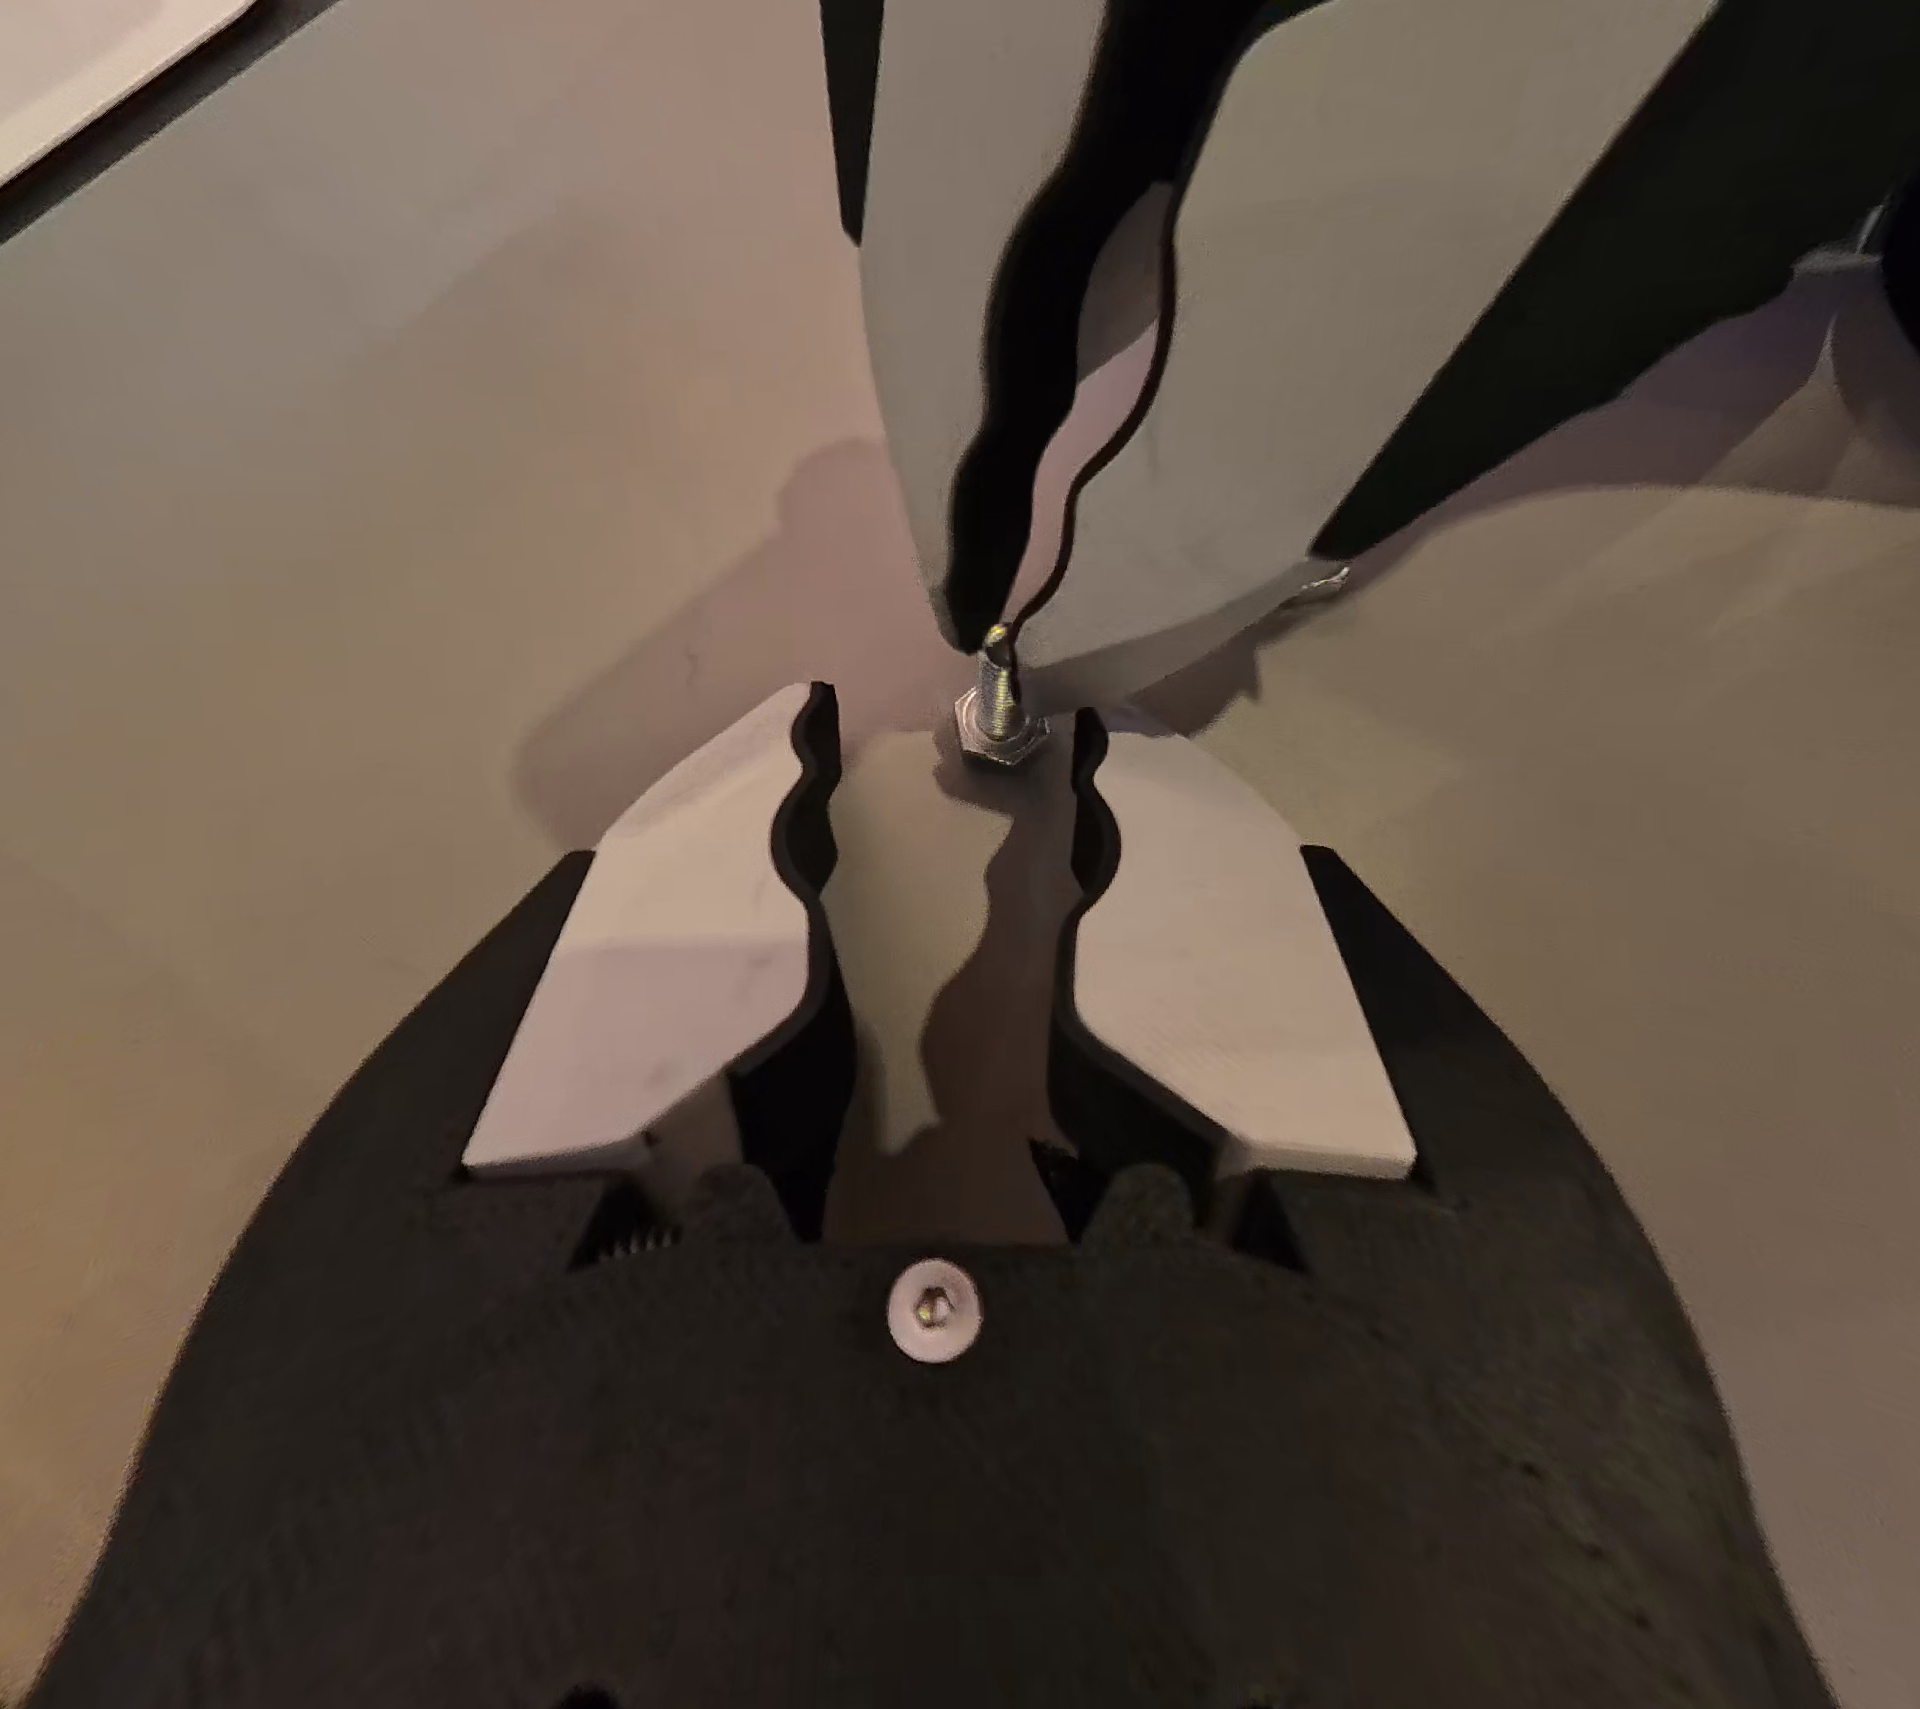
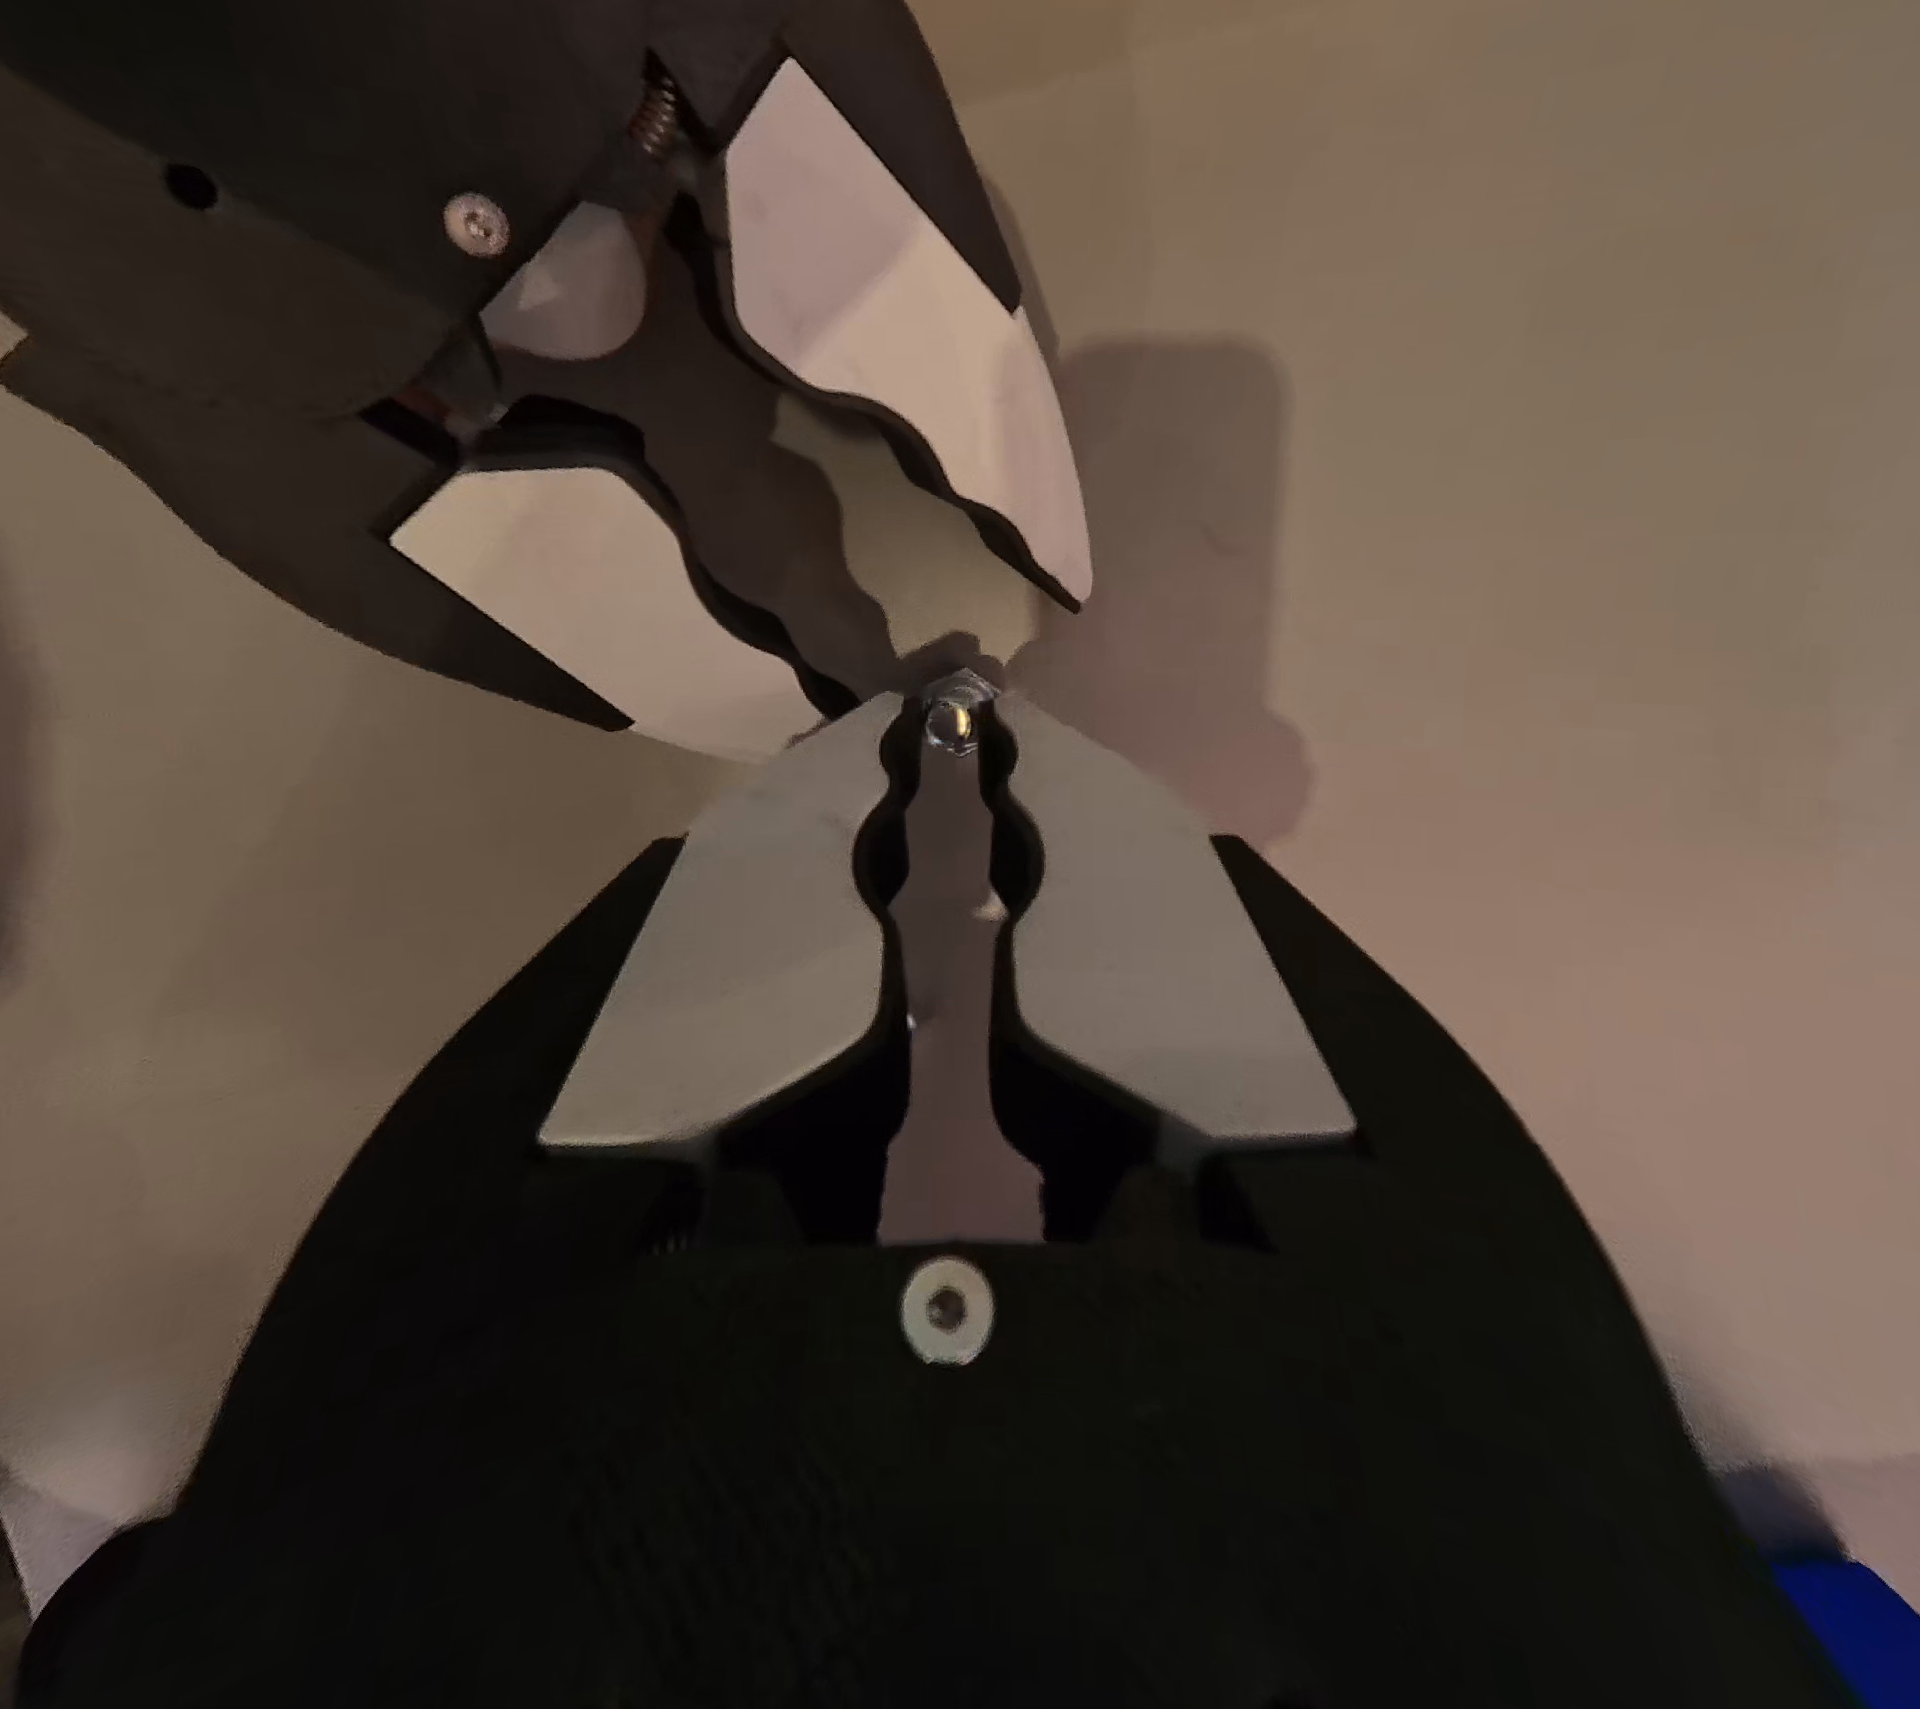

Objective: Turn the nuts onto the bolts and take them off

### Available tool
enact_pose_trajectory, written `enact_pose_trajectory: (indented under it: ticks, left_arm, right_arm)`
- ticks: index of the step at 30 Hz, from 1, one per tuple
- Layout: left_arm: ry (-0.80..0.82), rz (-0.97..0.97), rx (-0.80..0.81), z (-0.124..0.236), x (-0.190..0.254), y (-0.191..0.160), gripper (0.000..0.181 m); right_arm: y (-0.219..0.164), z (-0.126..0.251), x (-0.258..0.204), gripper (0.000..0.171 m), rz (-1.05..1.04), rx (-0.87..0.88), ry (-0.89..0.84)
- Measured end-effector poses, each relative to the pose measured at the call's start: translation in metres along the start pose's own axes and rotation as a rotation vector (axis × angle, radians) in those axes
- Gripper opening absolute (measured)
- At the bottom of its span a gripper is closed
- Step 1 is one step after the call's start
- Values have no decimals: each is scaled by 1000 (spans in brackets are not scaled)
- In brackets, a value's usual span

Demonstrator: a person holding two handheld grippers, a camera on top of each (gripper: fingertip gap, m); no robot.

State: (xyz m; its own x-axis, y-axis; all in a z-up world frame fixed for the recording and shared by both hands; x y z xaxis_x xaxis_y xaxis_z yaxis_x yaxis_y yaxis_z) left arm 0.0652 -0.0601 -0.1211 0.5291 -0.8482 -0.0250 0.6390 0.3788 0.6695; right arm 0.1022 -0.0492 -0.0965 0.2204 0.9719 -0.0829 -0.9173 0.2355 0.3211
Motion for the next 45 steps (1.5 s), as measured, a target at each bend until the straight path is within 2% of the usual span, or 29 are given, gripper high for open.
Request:
enact_pose_trajectory:
  ticks: [5, 10, 13, 18, 24, 29, 37, 42, 45]
  left_arm:
    - [-27, -2, 27, 2, 4, 3, 45]
    - [-113, 46, 99, 9, 10, 11, 40]
    - [-218, 100, 145, 14, 12, 15, 34]
    - [-459, 182, 194, 22, 21, 20, 12]
    - [-636, 278, 211, 26, 22, 22, 13]
    - [-628, 264, 221, 30, 20, 22, 14]
    - [-669, 281, 251, 36, 20, 25, 25]
    - [-639, 204, 234, 36, 28, 23, 12]
    - [-655, 197, 230, 38, 29, 24, 11]
  right_arm:
    - [-2, 5, 5, 11, -42, 8, 14]
    - [-2, 26, 2, 10, -130, 84, 135]
    - [-3, 35, -4, 10, -155, 95, 206]
    - [-1, 39, -13, 10, -138, 96, 236]
    - [-1, 45, -14, 10, -136, 114, 252]
    - [1, 47, -15, 10, -133, 130, 255]
    - [2, 55, -20, 10, -134, 168, 309]
    - [1, 57, -19, 10, -145, 172, 317]
    - [1, 59, -20, 10, -134, 179, 325]
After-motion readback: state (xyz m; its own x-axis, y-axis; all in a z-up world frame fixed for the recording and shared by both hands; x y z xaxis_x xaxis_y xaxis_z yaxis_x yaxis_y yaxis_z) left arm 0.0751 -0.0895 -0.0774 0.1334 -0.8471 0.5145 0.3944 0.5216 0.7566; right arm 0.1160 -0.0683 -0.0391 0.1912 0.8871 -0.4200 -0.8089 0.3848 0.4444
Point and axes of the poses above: each gripper's, where its closed fingertips meet, z back along the fingers, y out of its top, x = y × z across the jaws, the point moved 4 cm from there along z, back along the fingers, and after that the axes turned 9 degrees about -x, right-handed, at the moved point
